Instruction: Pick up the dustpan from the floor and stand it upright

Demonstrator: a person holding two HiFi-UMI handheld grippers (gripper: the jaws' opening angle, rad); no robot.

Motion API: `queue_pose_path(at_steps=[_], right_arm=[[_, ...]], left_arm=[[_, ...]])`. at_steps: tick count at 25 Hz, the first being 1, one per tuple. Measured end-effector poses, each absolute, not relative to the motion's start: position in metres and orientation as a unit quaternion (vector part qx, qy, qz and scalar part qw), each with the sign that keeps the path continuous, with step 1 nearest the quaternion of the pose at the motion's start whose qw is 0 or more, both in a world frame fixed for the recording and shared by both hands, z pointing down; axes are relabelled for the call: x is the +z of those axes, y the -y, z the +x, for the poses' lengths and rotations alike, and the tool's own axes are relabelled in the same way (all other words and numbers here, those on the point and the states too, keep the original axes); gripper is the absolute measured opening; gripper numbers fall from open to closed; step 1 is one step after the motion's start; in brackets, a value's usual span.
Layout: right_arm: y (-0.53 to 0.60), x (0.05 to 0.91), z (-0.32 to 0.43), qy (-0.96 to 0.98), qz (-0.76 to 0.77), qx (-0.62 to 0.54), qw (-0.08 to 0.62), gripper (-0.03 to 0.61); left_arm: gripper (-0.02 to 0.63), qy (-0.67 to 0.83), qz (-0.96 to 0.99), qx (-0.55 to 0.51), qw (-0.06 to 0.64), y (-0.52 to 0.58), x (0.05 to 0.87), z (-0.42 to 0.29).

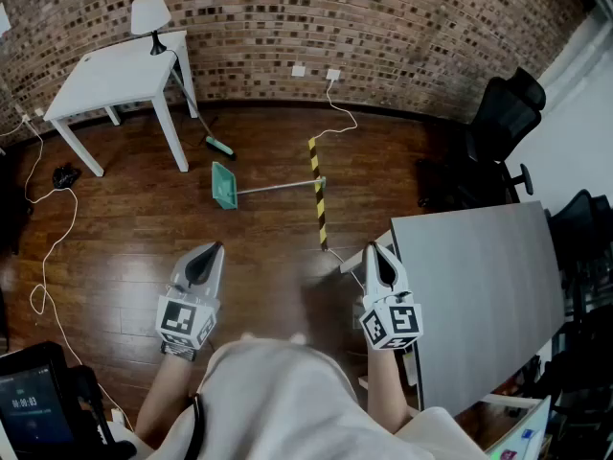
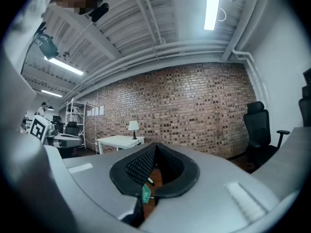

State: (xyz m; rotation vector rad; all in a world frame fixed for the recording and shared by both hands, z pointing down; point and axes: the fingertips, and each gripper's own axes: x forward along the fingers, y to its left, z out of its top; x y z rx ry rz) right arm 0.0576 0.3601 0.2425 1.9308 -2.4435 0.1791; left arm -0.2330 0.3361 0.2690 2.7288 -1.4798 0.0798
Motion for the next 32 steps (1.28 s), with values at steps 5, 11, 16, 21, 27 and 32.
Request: queue_pose_path(at_steps=[5, 11, 16, 21, 27, 32], right_arm=[[-0.374, 0.256, 0.054, 0.769, 0.636, 0.06, 0.012, 0.014], [-0.356, 0.254, 0.034, 0.77, 0.635, 0.052, 0.02, 0.014], [-0.317, 0.262, 0.039, 0.773, 0.632, 0.049, 0.018, 0.014], [-0.259, 0.281, 0.058, 0.784, 0.618, 0.046, 0.021, 0.014], [-0.145, 0.284, 0.099, 0.789, 0.613, 0.038, 0.031, 0.014], [-0.049, 0.279, 0.13, 0.812, 0.582, 0.031, 0.048, 0.014]], left_arm=[[0.0, 0.47, 0.882, 0.041, 0.011, -0.347, 0.286, -0.245], [0.0, 0.47, 0.881, 0.043, 0.018, -0.331, 0.291, -0.265], [0.0, 0.469, 0.882, 0.05, 0.006, -0.295, 0.295, -0.261], [0.0, 0.472, 0.879, 0.059, 0.001, -0.241, 0.307, -0.242], [0.0, 0.489, 0.87, 0.059, -0.008, -0.132, 0.3, -0.194], [0.0, 0.504, 0.862, 0.058, -0.018, -0.031, 0.288, -0.144]])
